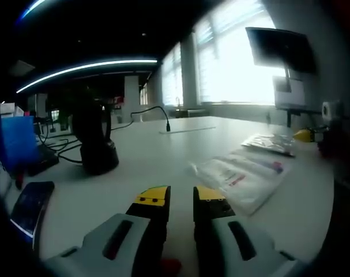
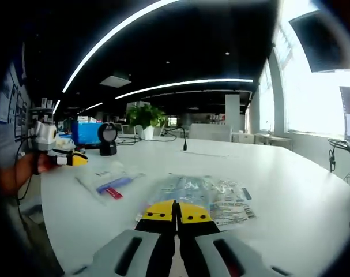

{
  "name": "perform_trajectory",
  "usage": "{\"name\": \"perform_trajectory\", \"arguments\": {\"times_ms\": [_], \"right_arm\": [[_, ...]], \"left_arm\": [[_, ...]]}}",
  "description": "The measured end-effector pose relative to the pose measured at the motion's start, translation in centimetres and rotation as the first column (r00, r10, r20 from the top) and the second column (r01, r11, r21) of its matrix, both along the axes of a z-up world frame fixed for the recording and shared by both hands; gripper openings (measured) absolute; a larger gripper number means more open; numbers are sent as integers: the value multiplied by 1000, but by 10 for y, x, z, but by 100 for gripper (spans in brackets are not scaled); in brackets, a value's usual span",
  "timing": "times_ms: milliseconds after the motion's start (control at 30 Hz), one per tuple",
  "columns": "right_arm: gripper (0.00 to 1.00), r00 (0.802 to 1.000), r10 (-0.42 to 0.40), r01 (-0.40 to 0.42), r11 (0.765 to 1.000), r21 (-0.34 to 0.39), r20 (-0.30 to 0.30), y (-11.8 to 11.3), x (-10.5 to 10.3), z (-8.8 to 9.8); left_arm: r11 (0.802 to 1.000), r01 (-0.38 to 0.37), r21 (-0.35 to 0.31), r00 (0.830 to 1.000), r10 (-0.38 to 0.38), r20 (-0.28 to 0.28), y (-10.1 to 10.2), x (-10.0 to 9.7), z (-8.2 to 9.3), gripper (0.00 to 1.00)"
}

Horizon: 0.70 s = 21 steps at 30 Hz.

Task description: Clip sheet goods on table flip sheet goods clip sheet goods scan sheet goods put sheet goods back to table

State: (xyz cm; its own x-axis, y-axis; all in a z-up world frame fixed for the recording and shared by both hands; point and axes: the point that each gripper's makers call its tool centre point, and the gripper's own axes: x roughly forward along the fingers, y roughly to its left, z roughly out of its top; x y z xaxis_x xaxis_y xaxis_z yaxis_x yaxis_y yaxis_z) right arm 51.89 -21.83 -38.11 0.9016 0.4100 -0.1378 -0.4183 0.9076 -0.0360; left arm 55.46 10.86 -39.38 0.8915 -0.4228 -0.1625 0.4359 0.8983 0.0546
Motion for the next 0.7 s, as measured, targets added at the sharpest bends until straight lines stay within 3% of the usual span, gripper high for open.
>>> {"name": "perform_trajectory", "arguments": {"times_ms": [133, 700], "right_arm": [[0, 1000, 24, -24, 999, 30, -5, 4, -2, 1], [0, 996, 92, -92, 996, -10, -1, 14, -10, -4]], "left_arm": [[1000, -2, -9, 1000, 2, -1, 0, 0, 1, 7], [1000, 27, -9, 1000, -27, -14, -6, -3, -1, 7]]}}
